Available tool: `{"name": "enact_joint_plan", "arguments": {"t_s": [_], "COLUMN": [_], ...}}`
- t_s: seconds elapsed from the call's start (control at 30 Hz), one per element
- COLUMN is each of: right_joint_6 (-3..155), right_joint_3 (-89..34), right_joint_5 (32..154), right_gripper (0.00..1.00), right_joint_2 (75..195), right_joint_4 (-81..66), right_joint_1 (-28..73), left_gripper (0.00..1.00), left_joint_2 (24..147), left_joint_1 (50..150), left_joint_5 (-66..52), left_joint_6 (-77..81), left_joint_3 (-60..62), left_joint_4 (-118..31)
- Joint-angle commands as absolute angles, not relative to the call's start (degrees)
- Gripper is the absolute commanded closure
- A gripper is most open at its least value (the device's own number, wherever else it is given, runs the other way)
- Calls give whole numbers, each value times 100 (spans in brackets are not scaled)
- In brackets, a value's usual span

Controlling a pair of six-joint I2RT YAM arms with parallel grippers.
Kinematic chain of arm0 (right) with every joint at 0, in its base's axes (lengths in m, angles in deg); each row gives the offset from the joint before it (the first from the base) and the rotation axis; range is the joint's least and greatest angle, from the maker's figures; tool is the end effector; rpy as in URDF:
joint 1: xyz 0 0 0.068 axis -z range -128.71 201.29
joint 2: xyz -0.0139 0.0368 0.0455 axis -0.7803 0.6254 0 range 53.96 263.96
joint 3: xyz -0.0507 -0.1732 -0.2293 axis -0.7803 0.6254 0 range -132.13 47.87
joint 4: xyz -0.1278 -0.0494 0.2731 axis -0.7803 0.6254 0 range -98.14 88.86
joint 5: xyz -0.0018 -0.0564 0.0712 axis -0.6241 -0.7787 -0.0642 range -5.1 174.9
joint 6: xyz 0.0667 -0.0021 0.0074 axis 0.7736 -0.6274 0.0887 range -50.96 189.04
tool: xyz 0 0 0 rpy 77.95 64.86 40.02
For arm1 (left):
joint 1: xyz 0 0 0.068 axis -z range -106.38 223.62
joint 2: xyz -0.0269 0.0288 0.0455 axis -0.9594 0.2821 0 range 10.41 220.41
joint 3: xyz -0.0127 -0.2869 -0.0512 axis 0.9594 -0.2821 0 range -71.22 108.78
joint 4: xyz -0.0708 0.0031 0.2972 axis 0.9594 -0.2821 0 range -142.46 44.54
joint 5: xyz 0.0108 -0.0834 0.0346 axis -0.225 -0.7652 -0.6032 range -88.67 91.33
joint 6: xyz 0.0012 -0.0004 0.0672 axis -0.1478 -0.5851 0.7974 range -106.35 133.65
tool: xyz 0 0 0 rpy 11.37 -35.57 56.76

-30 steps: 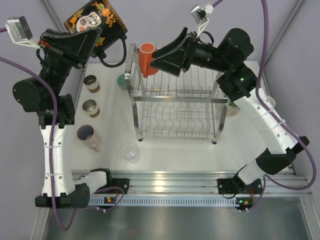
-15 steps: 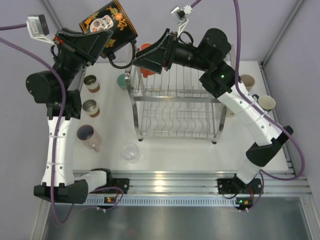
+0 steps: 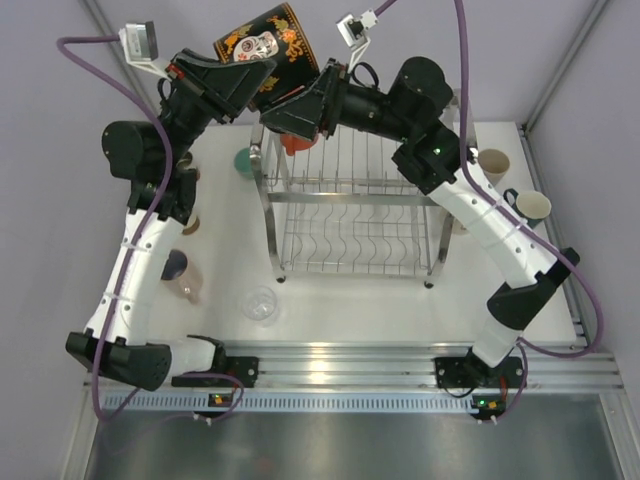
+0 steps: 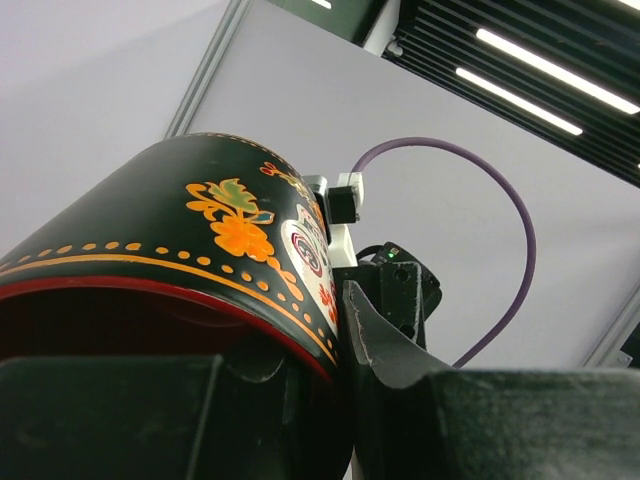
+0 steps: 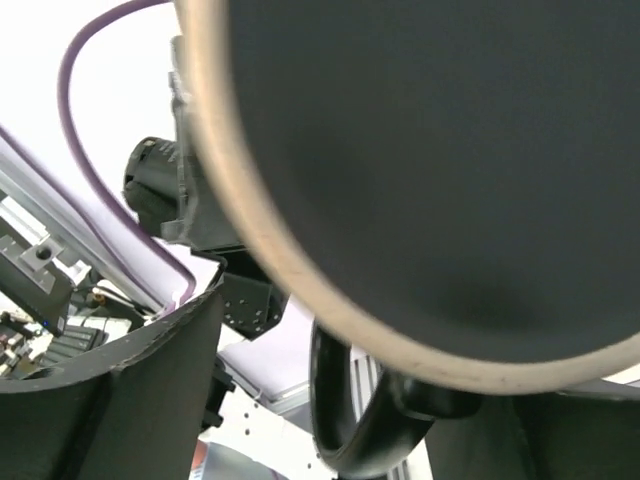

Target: Load the cups into the dish rack

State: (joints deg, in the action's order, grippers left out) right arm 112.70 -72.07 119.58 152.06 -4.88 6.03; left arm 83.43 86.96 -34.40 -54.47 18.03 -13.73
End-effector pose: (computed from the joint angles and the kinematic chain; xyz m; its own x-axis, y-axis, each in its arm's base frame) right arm 0.2740 0.3200 0.5960 -0.5031 0.2988 -0.8109 -0.8520 -0.0146 0.5233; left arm 0.2644 -0.0948 0.6111 -0.2576 -0.7130 -0.6522 0.8823 0.1016 -0.4596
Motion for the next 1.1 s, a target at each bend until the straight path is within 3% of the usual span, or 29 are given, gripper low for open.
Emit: {"name": "enact_joint_plan", "arguments": {"t_s": [0.0, 0.37, 0.8, 1.07], "right_joint_6": [11456, 11738, 11879, 12195], "right_joint_3": [-7009, -6297, -5540, -5329], "right_joint_5": [11883, 11645, 11847, 11768], "right_gripper": [29, 53, 53, 60], "right_joint_2": [15028, 14633, 14106, 14009], "right_joint_4": [-1043, -1648, -2475, -2958], "right_joint_1": [497, 558, 805, 831], "left_gripper": [100, 100, 100, 100], "left_joint_2": [8248, 8450, 8380, 8275], "left_joint_1": [9013, 9524, 9559, 9611], "left_joint_5": [-3207, -3505, -3524, -3453], "left_joint_6": [-4955, -4568, -4621, -4542], "left_joint_3": [2106, 2212, 2062, 1886], "left_joint_4": [-424, -415, -424, -424]}}
